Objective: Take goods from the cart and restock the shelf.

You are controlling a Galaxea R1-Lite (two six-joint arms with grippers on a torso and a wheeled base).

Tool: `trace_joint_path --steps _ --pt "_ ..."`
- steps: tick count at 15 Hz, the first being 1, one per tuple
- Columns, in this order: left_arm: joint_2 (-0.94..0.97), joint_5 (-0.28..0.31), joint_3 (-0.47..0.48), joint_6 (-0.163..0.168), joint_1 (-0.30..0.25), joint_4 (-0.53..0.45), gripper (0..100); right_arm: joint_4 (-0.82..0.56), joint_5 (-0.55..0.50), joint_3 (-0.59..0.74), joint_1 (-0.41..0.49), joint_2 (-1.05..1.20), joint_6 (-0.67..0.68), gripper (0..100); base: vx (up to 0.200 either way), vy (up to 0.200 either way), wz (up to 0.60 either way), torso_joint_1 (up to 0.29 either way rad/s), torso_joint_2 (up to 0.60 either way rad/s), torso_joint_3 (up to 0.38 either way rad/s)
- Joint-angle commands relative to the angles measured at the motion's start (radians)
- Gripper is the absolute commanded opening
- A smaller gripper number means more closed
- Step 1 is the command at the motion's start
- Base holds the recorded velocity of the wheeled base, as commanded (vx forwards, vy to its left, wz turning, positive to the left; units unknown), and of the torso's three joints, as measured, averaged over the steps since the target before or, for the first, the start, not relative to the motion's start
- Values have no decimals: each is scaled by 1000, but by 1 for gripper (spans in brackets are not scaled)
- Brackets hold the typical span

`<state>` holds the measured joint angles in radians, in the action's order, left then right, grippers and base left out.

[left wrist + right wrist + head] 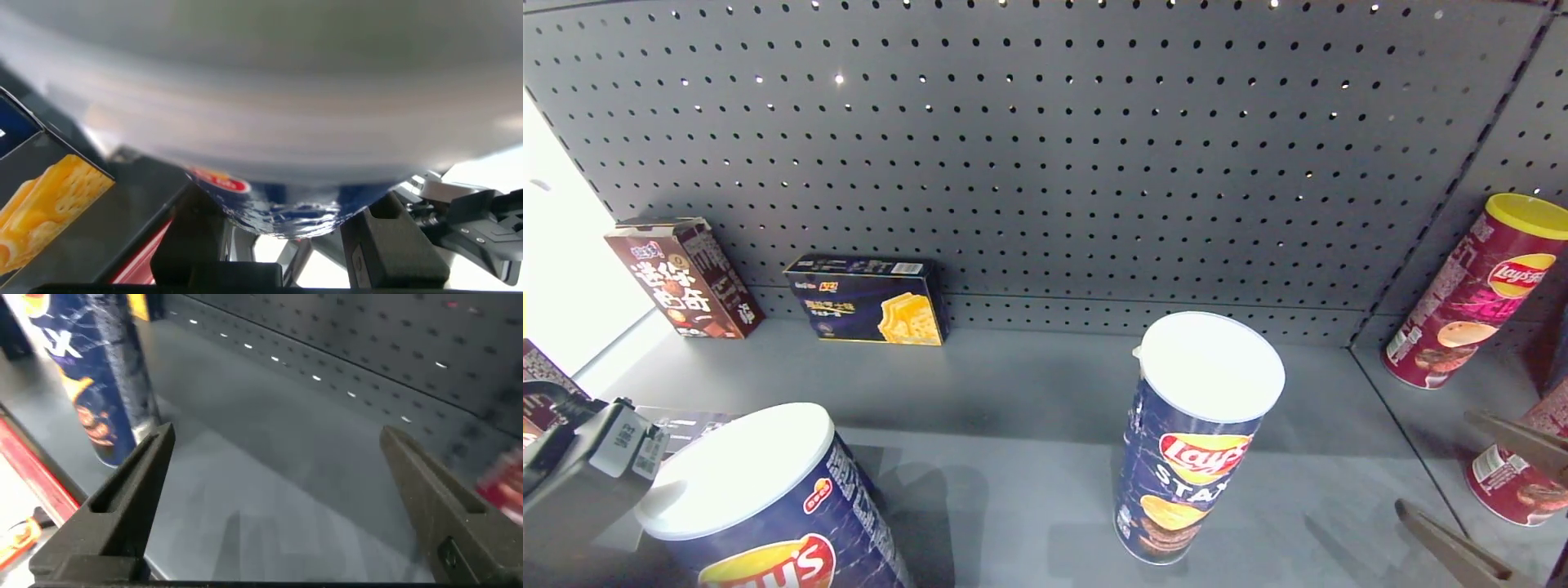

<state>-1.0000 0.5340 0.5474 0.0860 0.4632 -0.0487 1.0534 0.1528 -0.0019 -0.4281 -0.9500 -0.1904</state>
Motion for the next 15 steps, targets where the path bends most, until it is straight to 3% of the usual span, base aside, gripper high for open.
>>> trace_joint_path --steps 1,2,3,4,6,8,9,12,15 --pt "6 0 -3 0 0 0 0 -95 -1 0 72 162 0 100 0 0 0 0 0 0" --pt "12 0 -11 0 0 0 0 -233 -4 0 81 306 0 100 0 0 0 0 0 0" --pt "15 0 -12 0 0 0 0 -271 -4 0 81 341 0 100 0 0 0 0 0 0" --pt "26 0 -23 0 0 -2 0 -540 -35 -1 115 574 2 100 0 0 0 0 0 0" --pt "44 0 -29 -3 0 -6 0 -845 -114 0 195 866 8 100 0 0 0 0 0 0" --pt "52 0 -35 -5 0 -6 0 -829 -262 -3 196 840 16 100 0 0 0 0 0 0" --pt "54 0 -37 -5 0 -3 0 -849 -271 0 196 841 20 100 0 0 0 0 0 0" --pt "54 3 -34 -3 0 1 0 -989 -435 0 196 841 40 100 0 0 0 0 0 0" --pt "54 4 -29 -3 0 1 0 -987 -463 0 198 841 62 100 0 0 0 0 0 0"
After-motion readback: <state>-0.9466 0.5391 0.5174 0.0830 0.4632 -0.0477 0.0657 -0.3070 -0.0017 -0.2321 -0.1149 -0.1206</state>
